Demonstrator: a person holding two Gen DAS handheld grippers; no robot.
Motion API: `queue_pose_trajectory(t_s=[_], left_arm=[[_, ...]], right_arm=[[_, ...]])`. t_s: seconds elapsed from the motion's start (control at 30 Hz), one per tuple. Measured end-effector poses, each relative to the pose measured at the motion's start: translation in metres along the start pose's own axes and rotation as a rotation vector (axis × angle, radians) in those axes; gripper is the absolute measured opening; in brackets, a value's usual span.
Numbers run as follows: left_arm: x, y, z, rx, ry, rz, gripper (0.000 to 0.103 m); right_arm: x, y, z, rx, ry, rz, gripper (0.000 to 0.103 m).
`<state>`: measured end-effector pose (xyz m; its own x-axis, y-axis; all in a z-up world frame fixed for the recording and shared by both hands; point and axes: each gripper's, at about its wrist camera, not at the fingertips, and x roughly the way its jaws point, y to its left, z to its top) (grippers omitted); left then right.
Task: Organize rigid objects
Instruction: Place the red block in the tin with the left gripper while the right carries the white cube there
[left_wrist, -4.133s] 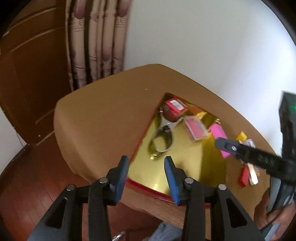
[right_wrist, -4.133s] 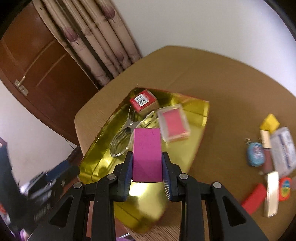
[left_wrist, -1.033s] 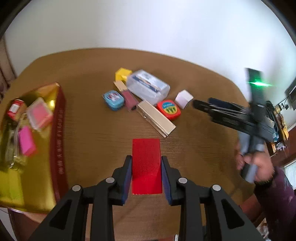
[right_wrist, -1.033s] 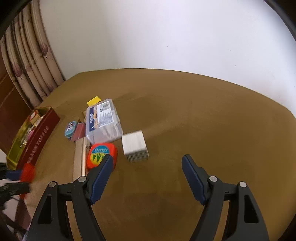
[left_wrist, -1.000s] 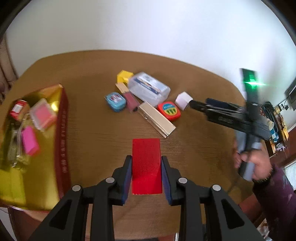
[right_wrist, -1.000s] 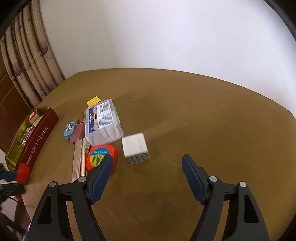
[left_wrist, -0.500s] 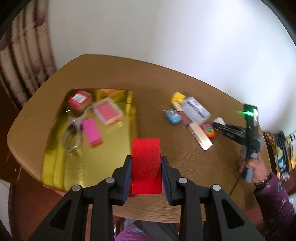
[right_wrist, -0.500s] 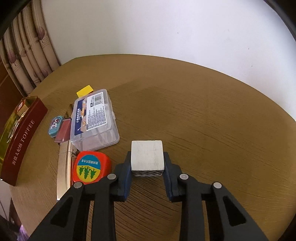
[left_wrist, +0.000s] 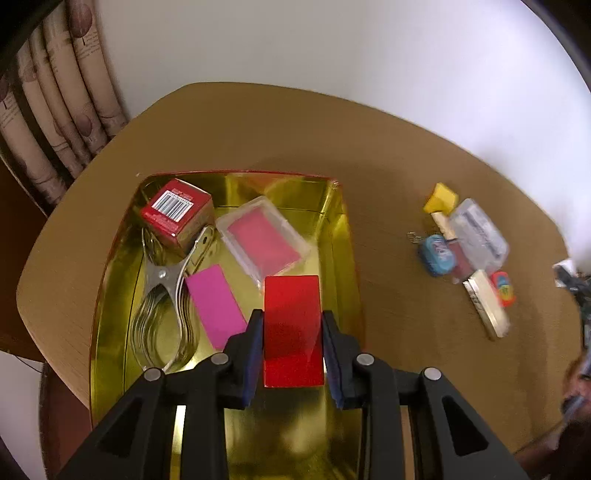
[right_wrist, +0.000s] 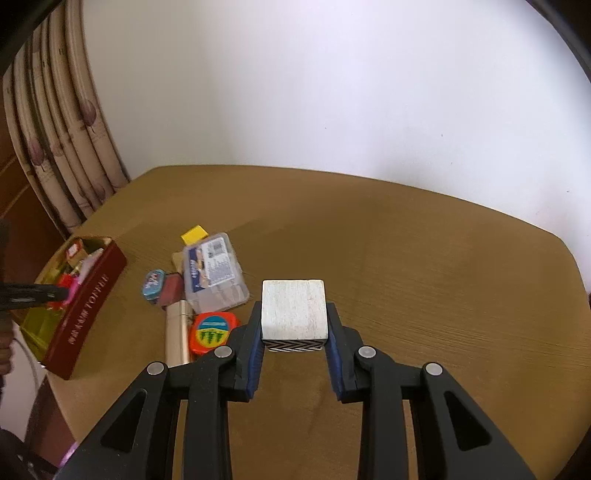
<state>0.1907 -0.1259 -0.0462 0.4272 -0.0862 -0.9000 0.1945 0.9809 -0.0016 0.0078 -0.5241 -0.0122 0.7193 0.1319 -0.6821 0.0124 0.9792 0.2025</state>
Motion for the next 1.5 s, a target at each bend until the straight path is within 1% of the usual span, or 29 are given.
queue_pose_trajectory(t_s=[0.03,0.1,0.13,0.23,0.33,0.4,0.43,0.5,0.57,0.6,0.63,0.67,0.7,0.77,0.87,0.93,1.0,1.03,1.1,1.17,1.23,1.33,1.5], left_arm=[[0.004,0.0,0.001,-0.006,0.005,0.012,0.03],[0.012,0.0,0.002,-0.009,0.019,-0.022,0.03],[0.014,0.0,0.002,-0.01,0.023,-0.025,0.03],[0.02,-0.002,0.004,0.008,0.027,-0.015,0.03],[0.023,-0.003,0.006,0.014,0.055,-0.045,0.033],[0.026,-0.002,0.009,0.025,0.078,-0.047,0.033],[0.024,-0.001,0.009,0.022,0.071,-0.043,0.033],[0.009,0.006,0.007,-0.011,0.008,-0.047,0.033],[-0.017,0.019,-0.001,-0.073,-0.068,-0.076,0.033],[-0.03,0.027,-0.008,-0.112,-0.109,-0.074,0.033],[-0.046,0.037,-0.017,-0.156,-0.154,-0.056,0.034],[-0.055,0.042,-0.024,-0.179,-0.176,-0.034,0.036],[-0.067,0.049,-0.034,-0.207,-0.202,0.008,0.04],[-0.083,0.061,-0.058,-0.254,-0.238,0.083,0.043],[-0.093,0.074,-0.084,-0.29,-0.243,0.133,0.043],[-0.095,0.08,-0.098,-0.305,-0.255,0.153,0.043],[-0.091,0.08,-0.106,-0.298,-0.258,0.174,0.043],[-0.089,0.078,-0.106,-0.29,-0.259,0.178,0.043],[-0.086,0.076,-0.107,-0.263,-0.263,0.165,0.043],[-0.085,0.073,-0.106,-0.241,-0.263,0.153,0.043],[-0.086,0.073,-0.106,-0.237,-0.264,0.136,0.043],[-0.085,0.076,-0.107,-0.242,-0.258,0.092,0.043],[-0.083,0.079,-0.106,-0.25,-0.24,0.062,0.043]], right_arm=[[-0.004,0.001,0.001,0.005,-0.005,0.007,0.027],[-0.006,0.006,0.005,0.007,-0.014,0.02,0.027],[-0.009,0.01,0.006,0.005,-0.018,0.026,0.027],[-0.007,0.023,0.011,-0.009,-0.02,0.045,0.027],[-0.007,0.037,0.012,-0.03,-0.019,0.066,0.027],[-0.008,0.048,0.011,-0.04,-0.019,0.078,0.027],[-0.008,0.055,0.012,-0.051,-0.016,0.089,0.027],[-0.01,0.068,0.013,-0.069,-0.019,0.104,0.027],[-0.012,0.083,0.016,-0.082,-0.018,0.136,0.027],[-0.013,0.092,0.018,-0.09,-0.018,0.157,0.027],[-0.013,0.106,0.022,-0.106,-0.017,0.187,0.027],[-0.012,0.114,0.024,-0.113,-0.013,0.206,0.027],[-0.009,0.126,0.028,-0.122,-0.005,0.237,0.027],[0.0,0.155,0.037,-0.141,0.022,0.313,0.027],[0.018,0.196,0.048,-0.175,0.062,0.385,0.027],[0.04,0.225,0.057,-0.188,0.108,0.427,0.027],[0.058,0.244,0.062,-0.181,0.152,0.444,0.027],[0.073,0.257,0.066,-0.177,0.19,0.455,0.027],[0.088,0.275,0.068,-0.182,0.214,0.44,0.027],[0.106,0.296,0.069,-0.224,0.226,0.394,0.027],[0.118,0.306,0.068,-0.227,0.239,0.372,0.027],[0.136,0.314,0.067,-0.219,0.258,0.345,0.027],[0.159,0.321,0.064,-0.22,0.284,0.307,0.028]])
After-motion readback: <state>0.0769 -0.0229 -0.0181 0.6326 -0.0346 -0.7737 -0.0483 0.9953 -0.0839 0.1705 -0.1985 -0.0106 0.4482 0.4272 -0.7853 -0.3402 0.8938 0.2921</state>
